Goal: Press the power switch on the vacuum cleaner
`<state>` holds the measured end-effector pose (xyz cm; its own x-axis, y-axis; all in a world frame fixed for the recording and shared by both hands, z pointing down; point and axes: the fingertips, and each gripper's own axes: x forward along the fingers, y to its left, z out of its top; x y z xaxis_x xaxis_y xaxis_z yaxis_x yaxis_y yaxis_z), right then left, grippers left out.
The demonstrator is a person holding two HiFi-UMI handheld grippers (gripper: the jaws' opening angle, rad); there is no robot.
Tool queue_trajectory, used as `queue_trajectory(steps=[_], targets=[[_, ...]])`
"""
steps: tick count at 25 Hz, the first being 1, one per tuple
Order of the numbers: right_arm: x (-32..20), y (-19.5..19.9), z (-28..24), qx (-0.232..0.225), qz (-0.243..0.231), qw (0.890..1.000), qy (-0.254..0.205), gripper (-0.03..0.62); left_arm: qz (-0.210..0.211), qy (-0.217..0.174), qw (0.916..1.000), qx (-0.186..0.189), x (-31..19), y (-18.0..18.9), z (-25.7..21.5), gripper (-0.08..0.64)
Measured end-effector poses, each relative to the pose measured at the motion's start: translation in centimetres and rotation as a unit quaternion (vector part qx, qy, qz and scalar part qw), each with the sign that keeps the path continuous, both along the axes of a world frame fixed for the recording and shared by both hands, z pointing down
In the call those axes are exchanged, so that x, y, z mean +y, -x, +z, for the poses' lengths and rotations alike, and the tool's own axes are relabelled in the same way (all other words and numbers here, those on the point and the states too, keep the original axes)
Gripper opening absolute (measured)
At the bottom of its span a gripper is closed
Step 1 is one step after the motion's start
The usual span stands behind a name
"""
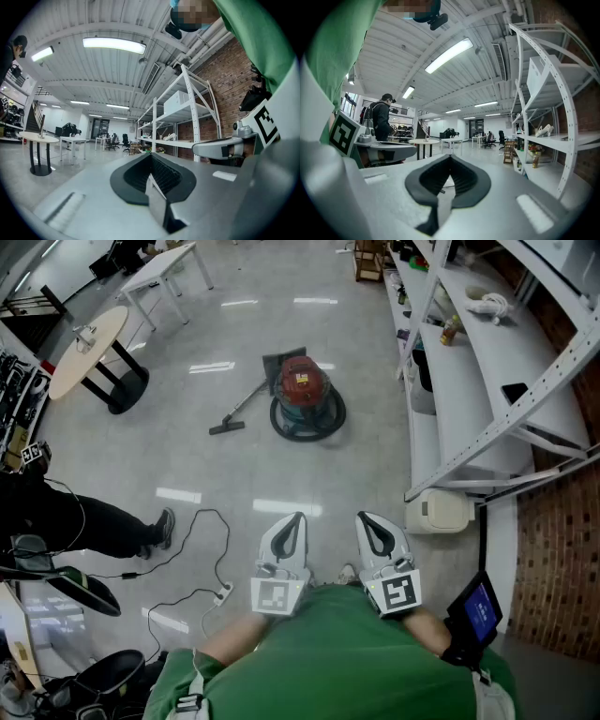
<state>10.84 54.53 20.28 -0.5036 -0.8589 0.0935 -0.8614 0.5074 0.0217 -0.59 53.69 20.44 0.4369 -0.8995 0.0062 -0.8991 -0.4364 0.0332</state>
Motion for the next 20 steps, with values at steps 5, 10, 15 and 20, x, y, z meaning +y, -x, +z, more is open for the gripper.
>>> queue_trajectory(steps=[5, 10, 15, 20], targets=[[-0.08, 0.08, 0.16, 0.003, 0.000, 1.000, 0.000, 0.002, 0.000, -0.001, 1.0000, 0.002, -0.05, 0.06, 0.15, 0.006], [-0.37, -0.27, 0.04, 0.017, 0.010, 1.000, 0.002, 0.002, 0.001, 0.000, 1.0000, 0.002, -0.14, 0.12, 0.22, 0.007], [-0.37, -0.56, 0.01, 0.004, 0.014, 1.000, -0.007, 0.002, -0.001, 0.004, 1.0000, 0.005, -0.22, 0.16, 0.45, 0.008], [-0.21, -0.84, -0.06, -0.012, 0.014, 1.000, -0.018, 0.002, 0.000, 0.002, 1.0000, 0.007, -0.29, -0.05, 0.23, 0.008]])
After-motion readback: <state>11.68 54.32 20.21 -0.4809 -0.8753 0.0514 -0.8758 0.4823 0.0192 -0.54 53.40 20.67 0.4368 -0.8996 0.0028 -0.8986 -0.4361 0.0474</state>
